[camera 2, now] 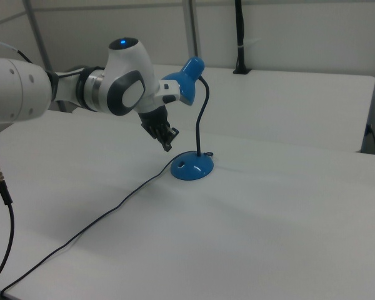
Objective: Turn on the lamp
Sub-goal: 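Move the gripper down toward the switch on the blue lamp base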
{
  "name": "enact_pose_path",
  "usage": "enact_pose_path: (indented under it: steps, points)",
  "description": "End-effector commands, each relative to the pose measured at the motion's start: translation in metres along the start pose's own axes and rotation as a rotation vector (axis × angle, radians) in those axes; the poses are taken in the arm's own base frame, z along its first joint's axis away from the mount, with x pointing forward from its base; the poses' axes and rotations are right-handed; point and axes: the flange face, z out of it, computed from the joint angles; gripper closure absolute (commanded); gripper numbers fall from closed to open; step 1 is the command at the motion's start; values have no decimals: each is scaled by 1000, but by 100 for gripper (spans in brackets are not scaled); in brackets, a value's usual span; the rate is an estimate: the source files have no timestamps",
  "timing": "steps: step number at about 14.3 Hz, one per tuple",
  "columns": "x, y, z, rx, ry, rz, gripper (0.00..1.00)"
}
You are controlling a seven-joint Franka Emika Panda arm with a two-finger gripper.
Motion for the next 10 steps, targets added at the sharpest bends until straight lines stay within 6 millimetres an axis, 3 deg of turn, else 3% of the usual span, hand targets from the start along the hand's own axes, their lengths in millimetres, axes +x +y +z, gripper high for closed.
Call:
enact_pose_path:
  steps: [1,6,10]
  points:
    - [5,-9,19,-29,55,28,100]
    - [4,-19,65,-73,75,35,100]
    - [6,-22,71,-68,114,53,100]
